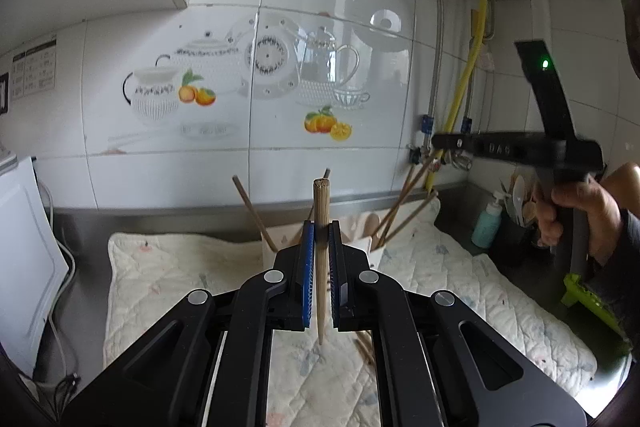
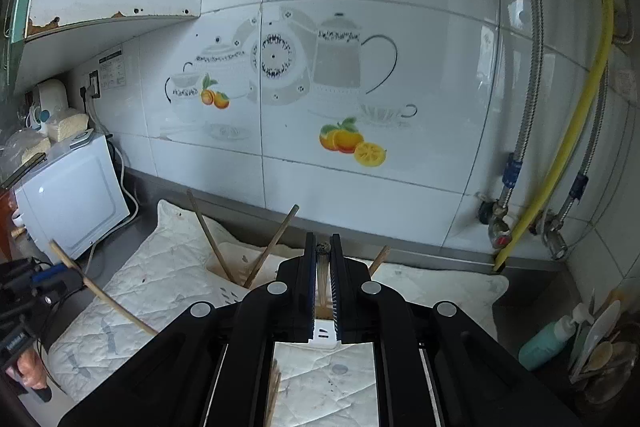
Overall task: Organize utensils
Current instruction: 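Carry both held chopsticks up over the white holder with both tools, then lower the chopsticks into the holder and open both tools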
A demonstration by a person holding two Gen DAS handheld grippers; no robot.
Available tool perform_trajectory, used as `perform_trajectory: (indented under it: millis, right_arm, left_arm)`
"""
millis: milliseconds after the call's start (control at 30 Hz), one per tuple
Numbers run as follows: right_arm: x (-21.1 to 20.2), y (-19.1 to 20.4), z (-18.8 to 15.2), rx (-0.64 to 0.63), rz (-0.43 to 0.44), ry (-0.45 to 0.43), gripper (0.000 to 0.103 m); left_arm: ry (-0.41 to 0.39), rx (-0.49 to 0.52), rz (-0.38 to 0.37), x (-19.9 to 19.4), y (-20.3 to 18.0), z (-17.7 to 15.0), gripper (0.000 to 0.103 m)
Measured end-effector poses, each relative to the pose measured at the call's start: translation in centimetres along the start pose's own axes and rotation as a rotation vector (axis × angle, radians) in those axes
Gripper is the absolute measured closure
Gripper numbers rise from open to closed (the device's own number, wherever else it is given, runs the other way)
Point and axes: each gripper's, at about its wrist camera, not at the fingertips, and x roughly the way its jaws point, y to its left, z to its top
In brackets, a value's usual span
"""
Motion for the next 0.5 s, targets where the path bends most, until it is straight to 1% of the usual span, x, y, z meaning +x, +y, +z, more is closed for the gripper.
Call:
perform_trajectory:
  millis: [100,200,300,433,467,500]
  right_arm:
    - [2.1,-0.2,-0.1,0.012,0.010,0.066,0.096]
    - [3.3,-0.4,-0.2,0.013,-0.003,0.087,0.096]
    - [3.9,-0.8,-0.4,0.020,0.001,0.087,0.096]
    - [3.6,-1.0,-0.8,0.009,-0.007,0.068,0.096]
    - [3.3,-0.9,-0.9,0.002,-0.013,0.060,0.094]
    - [3.0,-1.0,-1.1,-0.005,-0.025,0.048,0.088]
  left_arm:
    - [-0.044,0.013,0.007,0.6,-0.3,2.5,0.098]
    - [-0.097,0.018,0.013,1.2,-0.5,4.9,0.098]
    - [-0.134,0.027,0.021,2.1,-0.8,6.6,0.098]
    - [-0.161,0.056,0.059,4.3,-1.1,7.9,0.098]
    - [-0.157,0.060,0.069,5.1,-1.1,8.0,0.098]
    - [-0.156,0.064,0.079,5.7,-1.0,8.1,0.098]
